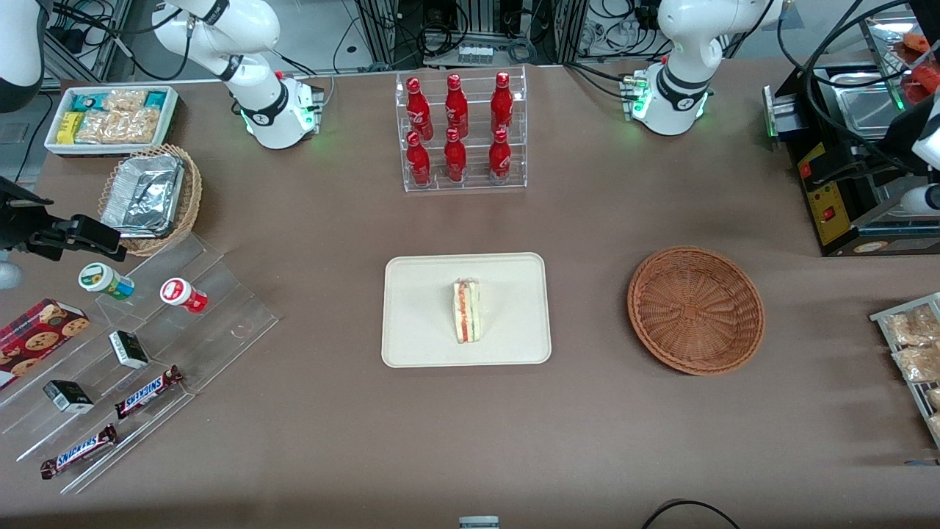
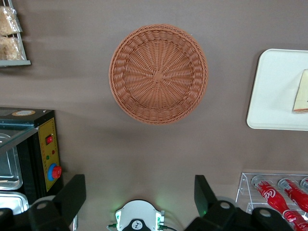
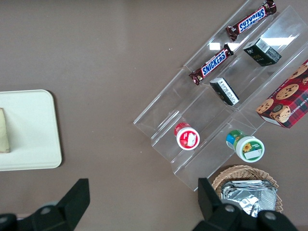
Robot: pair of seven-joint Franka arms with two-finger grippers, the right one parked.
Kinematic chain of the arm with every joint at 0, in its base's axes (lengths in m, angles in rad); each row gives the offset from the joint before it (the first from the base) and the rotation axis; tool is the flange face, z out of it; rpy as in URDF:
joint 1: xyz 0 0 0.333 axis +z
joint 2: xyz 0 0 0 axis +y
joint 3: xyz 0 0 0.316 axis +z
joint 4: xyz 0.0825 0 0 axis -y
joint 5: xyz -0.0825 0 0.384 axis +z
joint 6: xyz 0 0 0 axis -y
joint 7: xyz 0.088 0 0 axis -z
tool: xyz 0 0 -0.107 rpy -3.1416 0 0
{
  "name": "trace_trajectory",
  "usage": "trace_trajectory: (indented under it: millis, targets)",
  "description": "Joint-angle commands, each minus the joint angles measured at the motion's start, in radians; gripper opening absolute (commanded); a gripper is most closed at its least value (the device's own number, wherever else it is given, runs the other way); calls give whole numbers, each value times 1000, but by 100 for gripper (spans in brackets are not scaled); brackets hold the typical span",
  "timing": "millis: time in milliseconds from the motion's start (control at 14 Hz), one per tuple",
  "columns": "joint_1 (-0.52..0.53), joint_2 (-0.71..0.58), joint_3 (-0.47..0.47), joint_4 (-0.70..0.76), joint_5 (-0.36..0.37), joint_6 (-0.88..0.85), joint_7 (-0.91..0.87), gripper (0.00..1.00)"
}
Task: Place sandwich from basket to tray
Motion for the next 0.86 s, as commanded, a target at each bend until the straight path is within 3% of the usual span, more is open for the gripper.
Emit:
trace_trajectory:
  millis: [0, 214, 786]
  targets:
    - [-115, -53, 141, -53, -8, 24, 15, 99]
    - [-165, -76, 207, -70, -6, 22, 56, 99]
    - [-153, -81, 209, -59, 6, 15, 69, 99]
